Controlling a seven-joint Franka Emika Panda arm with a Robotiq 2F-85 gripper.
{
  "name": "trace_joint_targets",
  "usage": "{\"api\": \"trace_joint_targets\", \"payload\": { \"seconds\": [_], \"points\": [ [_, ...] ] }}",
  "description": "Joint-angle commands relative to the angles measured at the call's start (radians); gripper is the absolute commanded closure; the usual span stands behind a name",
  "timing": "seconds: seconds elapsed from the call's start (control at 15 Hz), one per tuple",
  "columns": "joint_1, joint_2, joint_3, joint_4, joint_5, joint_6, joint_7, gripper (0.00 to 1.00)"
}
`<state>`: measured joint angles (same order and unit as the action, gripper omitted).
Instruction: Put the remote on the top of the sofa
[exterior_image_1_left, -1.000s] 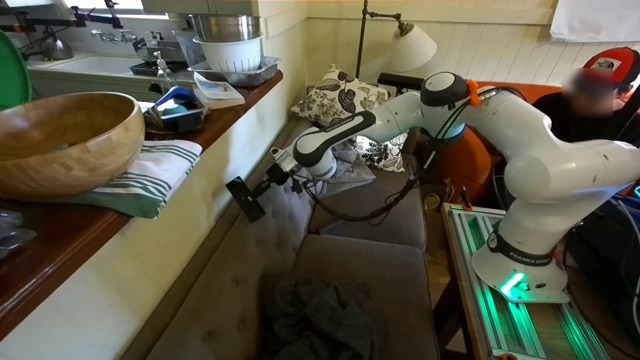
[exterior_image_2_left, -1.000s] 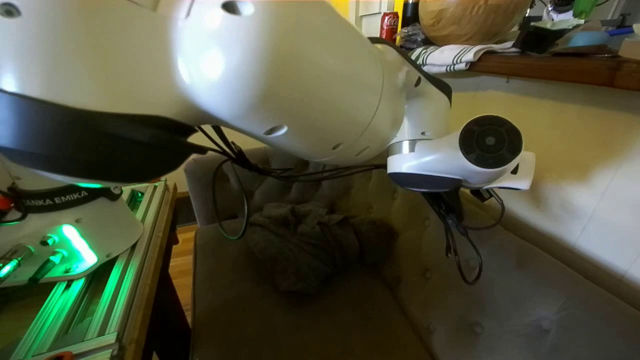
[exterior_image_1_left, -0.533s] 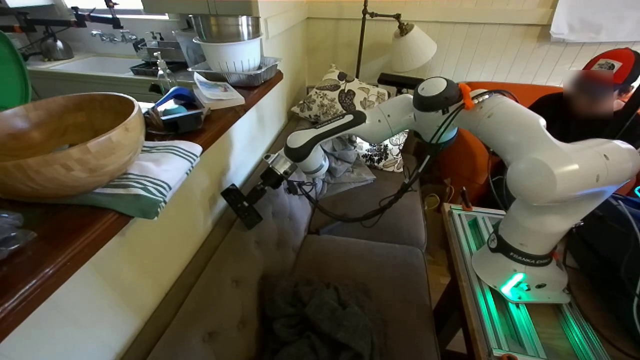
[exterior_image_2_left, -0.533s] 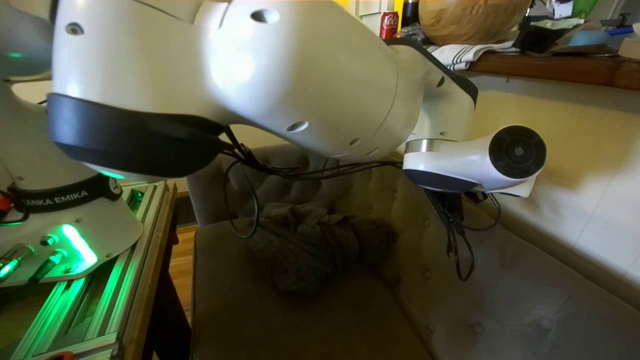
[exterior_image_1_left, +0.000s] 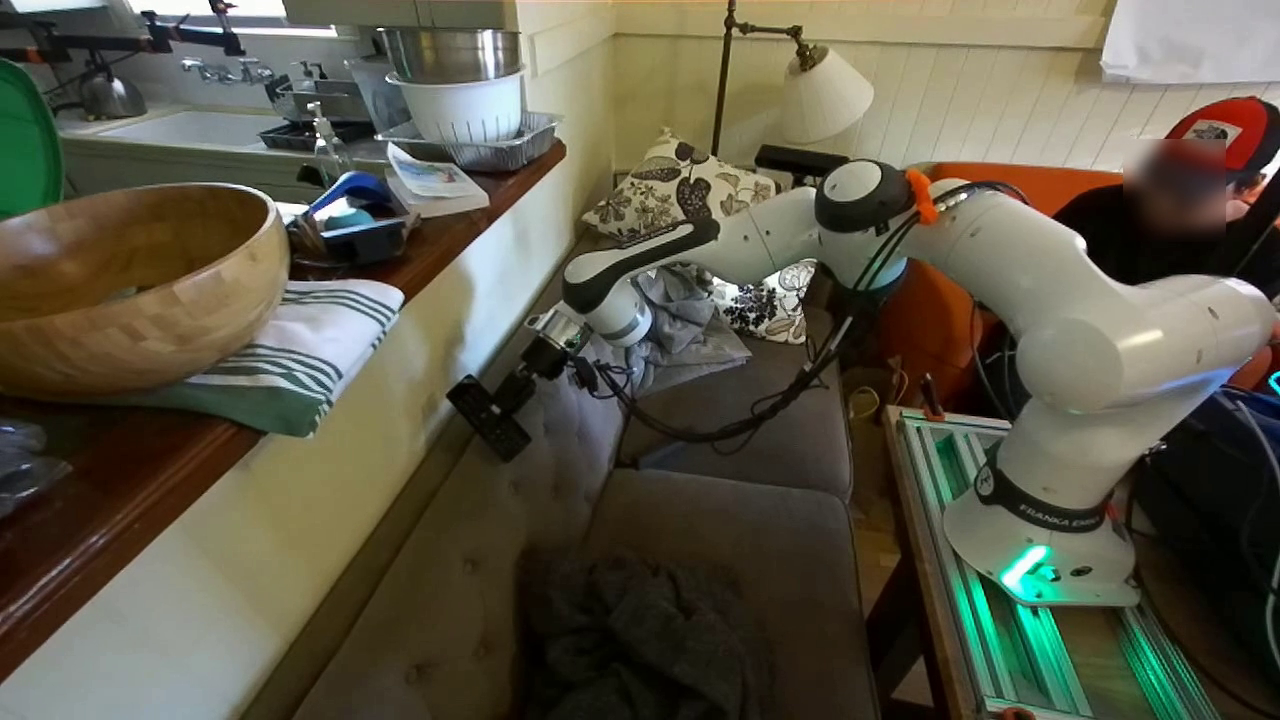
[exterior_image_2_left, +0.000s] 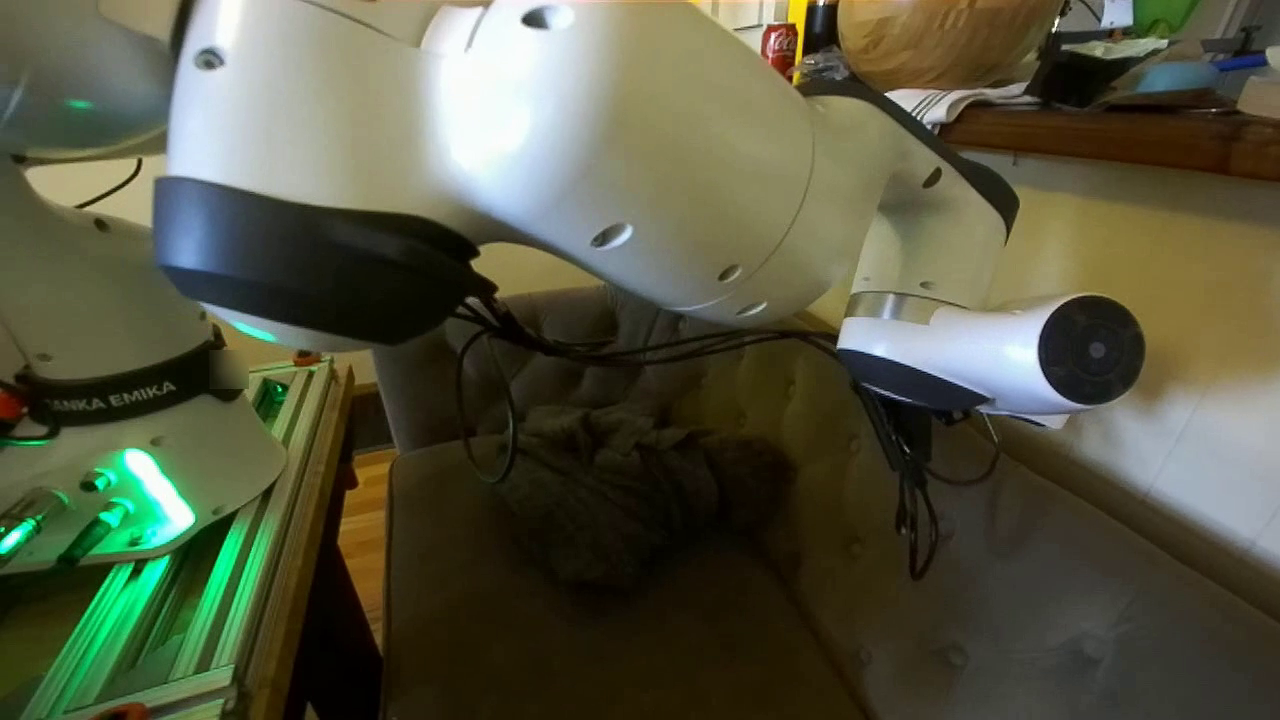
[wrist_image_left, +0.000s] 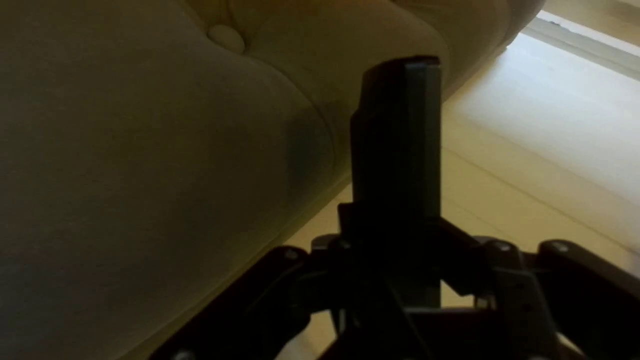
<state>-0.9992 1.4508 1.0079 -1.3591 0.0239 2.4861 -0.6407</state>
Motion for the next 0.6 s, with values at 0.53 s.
{"api": "trace_joint_targets", "payload": {
  "seconds": [0.53],
  "points": [
    [0.057,-0.011,-0.066,0.096,0.226,-0.07,-0.017,0.91]
  ]
}}
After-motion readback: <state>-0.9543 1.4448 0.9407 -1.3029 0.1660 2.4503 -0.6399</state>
